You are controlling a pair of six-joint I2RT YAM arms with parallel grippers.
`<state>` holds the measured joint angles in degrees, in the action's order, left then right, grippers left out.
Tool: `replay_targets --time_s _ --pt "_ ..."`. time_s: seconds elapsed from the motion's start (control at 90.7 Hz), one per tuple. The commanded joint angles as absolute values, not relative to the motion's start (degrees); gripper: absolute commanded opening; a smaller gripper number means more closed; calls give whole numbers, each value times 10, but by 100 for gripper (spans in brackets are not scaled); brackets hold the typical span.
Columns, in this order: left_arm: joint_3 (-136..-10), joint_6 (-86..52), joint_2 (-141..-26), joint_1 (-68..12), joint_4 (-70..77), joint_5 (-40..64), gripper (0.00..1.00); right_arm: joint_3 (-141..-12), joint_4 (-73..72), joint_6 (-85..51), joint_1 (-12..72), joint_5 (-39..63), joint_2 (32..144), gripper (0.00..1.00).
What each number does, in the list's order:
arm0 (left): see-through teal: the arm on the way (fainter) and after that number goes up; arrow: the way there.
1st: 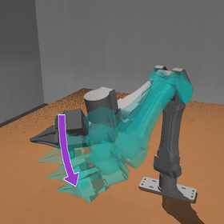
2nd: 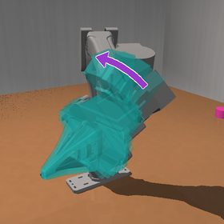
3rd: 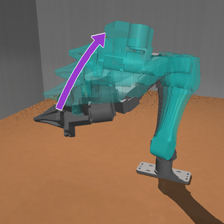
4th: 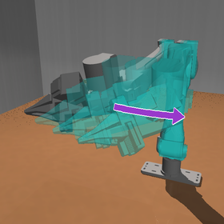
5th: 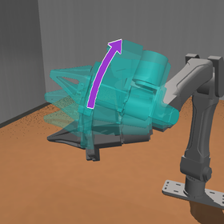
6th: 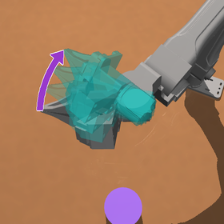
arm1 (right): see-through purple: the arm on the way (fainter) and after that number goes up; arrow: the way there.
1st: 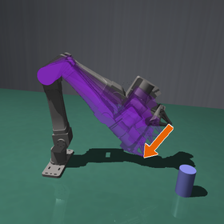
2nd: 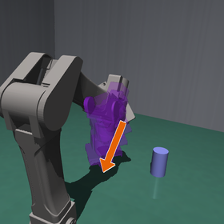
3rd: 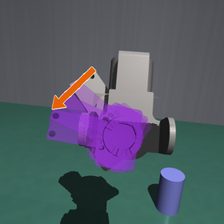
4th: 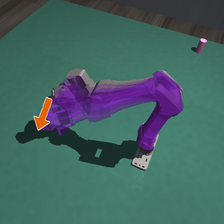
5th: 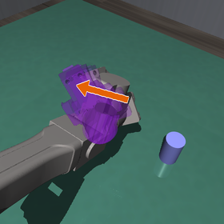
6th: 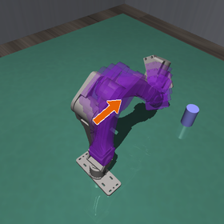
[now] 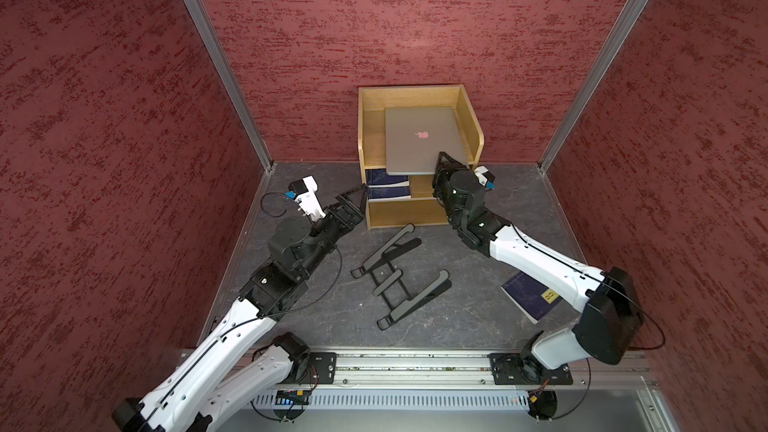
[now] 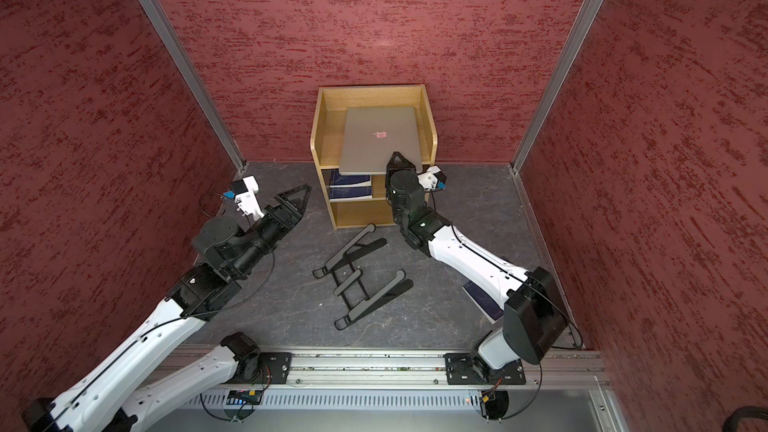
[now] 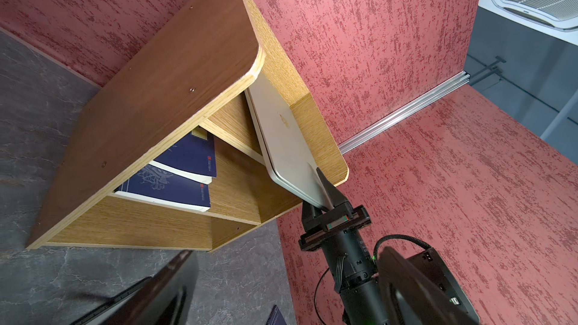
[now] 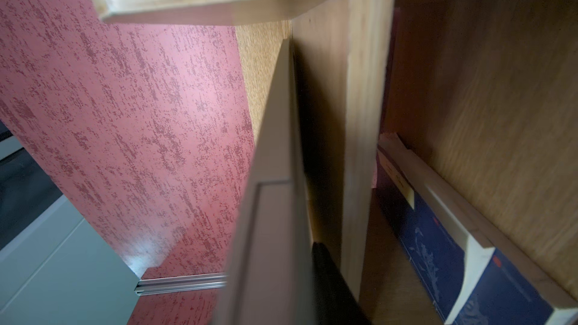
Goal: Close the laptop lid and set it aside
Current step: Place the laptop on the shelf, then reset both arms
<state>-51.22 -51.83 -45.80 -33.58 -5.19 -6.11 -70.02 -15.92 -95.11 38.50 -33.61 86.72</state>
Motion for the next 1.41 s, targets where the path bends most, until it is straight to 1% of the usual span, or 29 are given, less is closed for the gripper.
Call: replay_targets --time_s 0.0,0.088,0.287,0.364,0.397,0.419,0.529,0.617,0.749,0.904,0.97,1.025,1.146,1.245,1.322,1.399 --pt "-505 -521 -460 -328 -55 -50 93 -724 -174 -968 372 -335 862 45" --pt "-502 -525 -459 -325 -54 -48 93 -721 -154 -972 369 -327 859 57" --pt "-501 -524 -455 -315 -60 -43 93 -714 -141 -961 368 -319 848 77" --pt "-506 -513 -454 -311 -70 -42 94 -703 -127 -962 368 -315 840 87" --pt "-512 -506 -455 -309 -83 -42 94 -699 -117 -963 368 -313 838 95" --pt "-517 -499 -456 -306 -95 -41 94 -695 -109 -960 368 -309 829 98" --pt "-541 -470 -460 -283 -148 -35 97 -676 -61 -929 368 -307 793 98" --pt "-542 -461 -457 -257 -161 -16 100 -643 -58 -921 368 -312 766 98" --pt "-542 -454 -452 -228 -170 0 100 -622 -51 -916 367 -307 746 98" --pt "-558 -414 -464 -198 -192 14 100 -607 -22 -884 367 -260 728 98" --pt "-554 -399 -470 -182 -184 22 100 -582 -16 -845 367 -249 700 98" --pt "-545 -392 -474 -161 -171 35 100 -562 18 -828 367 -241 670 98" --pt "-523 -385 -482 -116 -142 53 100 -482 41 -800 367 -232 587 98" --pt "-514 -364 -498 -95 -124 56 100 -442 68 -724 367 -253 518 98" --pt "-523 -337 -522 -84 -132 51 100 -441 118 -635 367 -285 479 98" --pt "-538 -319 -546 -74 -153 24 100 -450 168 -552 367 -330 452 98"
